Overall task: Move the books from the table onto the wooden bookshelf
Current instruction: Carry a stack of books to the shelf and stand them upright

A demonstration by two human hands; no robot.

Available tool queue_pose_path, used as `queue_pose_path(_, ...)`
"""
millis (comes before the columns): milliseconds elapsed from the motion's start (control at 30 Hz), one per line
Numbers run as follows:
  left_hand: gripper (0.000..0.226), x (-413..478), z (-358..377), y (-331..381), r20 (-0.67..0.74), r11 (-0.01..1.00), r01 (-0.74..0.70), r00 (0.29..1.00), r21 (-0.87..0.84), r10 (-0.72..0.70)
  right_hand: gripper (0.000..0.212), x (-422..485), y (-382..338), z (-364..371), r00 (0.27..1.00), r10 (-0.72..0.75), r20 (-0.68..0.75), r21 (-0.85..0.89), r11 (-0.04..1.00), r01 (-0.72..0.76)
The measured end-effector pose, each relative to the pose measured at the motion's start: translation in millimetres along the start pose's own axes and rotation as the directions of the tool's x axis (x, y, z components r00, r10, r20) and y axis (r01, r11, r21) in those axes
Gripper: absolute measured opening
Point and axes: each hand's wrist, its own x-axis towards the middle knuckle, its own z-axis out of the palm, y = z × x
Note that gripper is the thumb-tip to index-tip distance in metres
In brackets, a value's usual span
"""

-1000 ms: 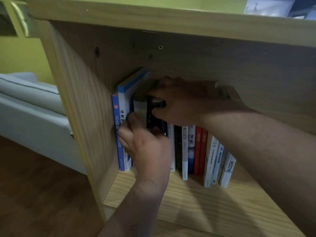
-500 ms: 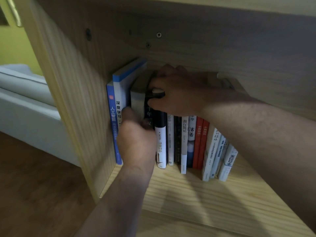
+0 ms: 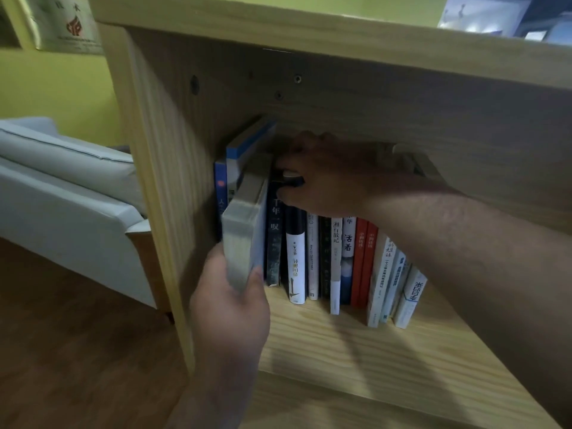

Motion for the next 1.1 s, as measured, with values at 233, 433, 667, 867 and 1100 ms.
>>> queue_pose_path(233, 0.023, -22.9, -51.7, 2.6, -0.077, 1.000, 0.007, 0.997, -0.031, -0.010, 0.047, -3.5, -4.8, 6.0, 0.992, -0.006, -0.123, 0.011, 1.000, 0.008)
queue_pose_path(433, 0.039, -31.9, -95.3, -4.4, 0.056, 0.961, 0.091, 0.995, -0.262, -0.079, 0.041, -41.4, -27.6, 26.9, 0.939, 0.047, -0.340, 0.123, 0.992, -0.006)
queue_pose_path(667, 0.046, -50.8, -101.0, -28.6, 0.389, 0.816, 0.474, 0.856, -0.330, -0.340, 0.012, -179.2, -31.4, 84.2, 0.782, 0.517, -0.347, 0.538, 0.793, -0.286)
queue_pose_path(867, 0.040, -78.9, -34.8, -26.6, 0.626, 0.576, 0.690, 0.694, -0.438, -0.355, 0.053, -253.0, 20.2, 89.6, 0.776, 0.463, 0.429, 0.807, 0.190, -0.559)
queue_pose_path(1100, 0.043, -91.5, 61.8, 5.6, 0.777, 0.565, 0.752, 0.562, -0.339, -0.282, 0.030, -294.5, 74.5, 65.7, 0.775, 0.553, 0.306, 0.903, 0.087, -0.420)
